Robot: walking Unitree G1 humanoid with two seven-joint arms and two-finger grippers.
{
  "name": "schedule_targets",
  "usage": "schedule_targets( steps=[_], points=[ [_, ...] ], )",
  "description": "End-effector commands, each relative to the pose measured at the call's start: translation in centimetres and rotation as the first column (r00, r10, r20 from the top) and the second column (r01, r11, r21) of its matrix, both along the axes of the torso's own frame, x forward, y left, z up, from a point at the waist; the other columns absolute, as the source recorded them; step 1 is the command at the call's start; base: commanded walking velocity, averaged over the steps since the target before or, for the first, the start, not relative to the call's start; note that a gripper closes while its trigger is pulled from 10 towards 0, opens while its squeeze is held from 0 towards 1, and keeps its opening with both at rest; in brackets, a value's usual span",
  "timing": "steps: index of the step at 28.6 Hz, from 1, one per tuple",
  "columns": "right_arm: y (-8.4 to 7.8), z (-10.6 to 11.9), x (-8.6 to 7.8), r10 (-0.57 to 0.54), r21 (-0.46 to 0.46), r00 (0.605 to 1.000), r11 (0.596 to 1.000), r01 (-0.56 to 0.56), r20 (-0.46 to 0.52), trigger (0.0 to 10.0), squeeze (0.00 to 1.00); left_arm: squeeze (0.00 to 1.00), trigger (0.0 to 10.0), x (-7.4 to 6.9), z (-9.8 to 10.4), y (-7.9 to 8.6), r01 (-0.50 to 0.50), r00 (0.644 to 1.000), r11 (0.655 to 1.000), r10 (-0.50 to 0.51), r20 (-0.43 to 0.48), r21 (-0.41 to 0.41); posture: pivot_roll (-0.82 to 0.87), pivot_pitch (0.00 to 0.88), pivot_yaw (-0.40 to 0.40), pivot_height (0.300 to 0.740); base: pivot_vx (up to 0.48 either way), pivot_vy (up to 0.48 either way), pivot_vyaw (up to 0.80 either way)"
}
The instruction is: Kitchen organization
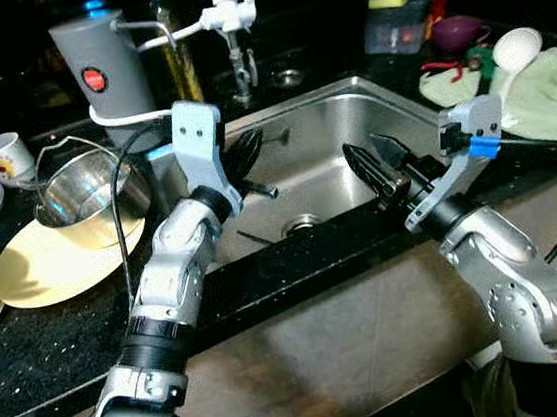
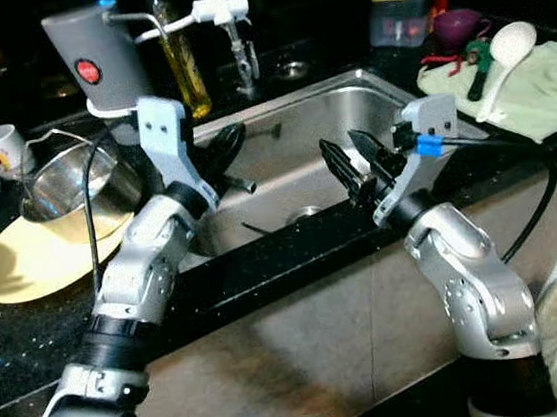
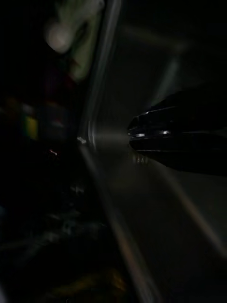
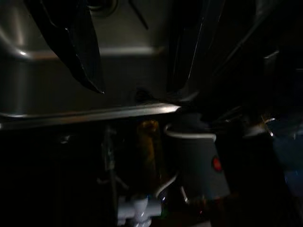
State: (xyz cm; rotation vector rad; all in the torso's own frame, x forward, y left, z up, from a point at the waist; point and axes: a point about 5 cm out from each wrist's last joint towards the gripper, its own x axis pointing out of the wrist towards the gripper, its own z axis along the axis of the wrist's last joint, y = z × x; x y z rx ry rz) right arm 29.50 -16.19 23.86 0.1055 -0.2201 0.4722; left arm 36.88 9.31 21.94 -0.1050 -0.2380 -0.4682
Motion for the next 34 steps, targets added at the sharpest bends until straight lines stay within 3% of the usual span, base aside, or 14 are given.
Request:
schedule_targets(
  steps=[1,5,6,7,8,16,24,25,26,27,29,30,31,34],
  points=[
    [0.2,0.0,-0.1,0.010,-0.012,1.000,1.000,-0.010,0.000,10.0,0.00,0.00,10.0,0.3,0.0,0.8,-0.032,0.999,0.999,0.032,0.006,0.015,-0.19,0.002,0.081,0.740,0.000,0.000,0.00],
    [0.1,-0.1,-0.3,0.005,-0.037,1.000,0.999,-0.005,0.001,10.0,0.00,0.00,10.0,1.0,-2.7,0.6,0.021,0.992,1.000,-0.020,-0.127,0.002,-0.20,0.001,0.085,0.740,0.000,0.000,0.00],
    [0.2,0.0,-0.4,0.006,-0.043,1.000,0.999,-0.006,0.004,10.0,0.00,0.22,10.0,1.0,-3.5,0.3,0.053,0.986,0.999,-0.053,-0.156,-0.001,-0.21,0.000,0.086,0.740,0.000,0.000,0.00],
    [0.2,0.1,-0.5,0.008,-0.047,1.000,0.999,-0.008,0.006,10.0,0.00,0.69,10.0,1.0,-4.0,0.1,0.075,0.983,0.997,-0.072,-0.170,0.011,-0.21,0.000,0.086,0.740,0.000,0.000,0.00],
    [0.3,0.1,-0.5,0.011,-0.050,1.000,0.999,-0.010,0.009,10.0,0.00,1.00,10.0,1.0,-4.2,-0.1,0.084,0.981,0.996,-0.080,-0.174,0.019,-0.21,0.000,0.086,0.740,0.000,0.000,0.00],
    [0.9,0.1,-0.7,0.047,-0.041,0.999,0.998,-0.046,0.015,10.0,0.00,1.00,10.0,1.1,-3.4,0.5,0.047,0.994,0.997,-0.041,-0.105,0.064,-0.20,0.000,0.079,0.740,0.000,0.000,0.00],
    [0.9,0.1,-0.7,0.047,-0.041,0.999,0.998,-0.046,0.015,10.0,0.00,1.00,10.0,1.1,-3.4,0.5,0.047,0.994,0.997,-0.041,-0.105,0.064,-0.20,0.000,0.079,0.740,0.000,0.000,0.00],
    [1.1,-0.1,-0.7,0.061,-0.035,0.998,0.998,-0.060,0.014,10.0,0.00,1.00,10.0,1.1,-2.1,0.8,0.034,0.999,0.995,-0.031,-0.034,0.094,-0.19,0.001,0.077,0.740,0.000,0.000,0.00],
    [1.5,-0.3,-0.7,0.075,-0.028,0.997,0.997,-0.075,0.012,10.0,0.00,0.00,10.0,0.7,2.0,2.0,-0.055,0.985,0.957,0.005,0.174,0.284,-0.17,0.000,0.073,0.740,0.000,0.000,0.00],
    [1.5,-0.3,-0.7,0.075,-0.028,0.997,0.997,-0.075,0.012,10.0,0.00,0.00,10.0,0.7,2.0,2.0,-0.055,0.985,0.957,0.005,0.174,0.284,-0.17,0.000,0.073,0.740,0.000,0.000,0.00],
    [1.8,-0.5,-0.6,0.091,-0.014,0.996,0.996,-0.091,0.010,10.0,0.00,0.00,10.0,-0.8,7.0,3.2,-0.241,0.894,0.823,-0.017,0.447,0.515,-0.16,0.000,0.068,0.740,0.000,0.000,0.00],
    [1.8,-0.5,-0.6,0.091,-0.014,0.996,0.996,-0.091,0.010,10.0,0.00,0.00,10.0,-0.8,7.0,3.2,-0.241,0.894,0.823,-0.017,0.447,0.515,-0.16,0.000,0.068,0.740,0.000,0.000,0.00],
    [1.9,-0.5,-0.6,0.094,-0.010,0.995,0.996,-0.094,0.010,10.0,0.00,0.00,10.0,-1.3,8.1,3.5,-0.297,0.860,0.773,-0.040,0.510,0.561,-0.16,0.000,0.067,0.740,0.000,0.000,0.00],
    [2.0,-0.5,-0.6,0.096,-0.007,0.995,0.995,-0.096,0.010,10.0,0.00,0.00,10.0,-1.5,8.6,3.7,-0.319,0.842,0.760,-0.047,0.538,0.566,-0.15,0.000,0.065,0.740,0.000,0.000,0.00]
  ],
)
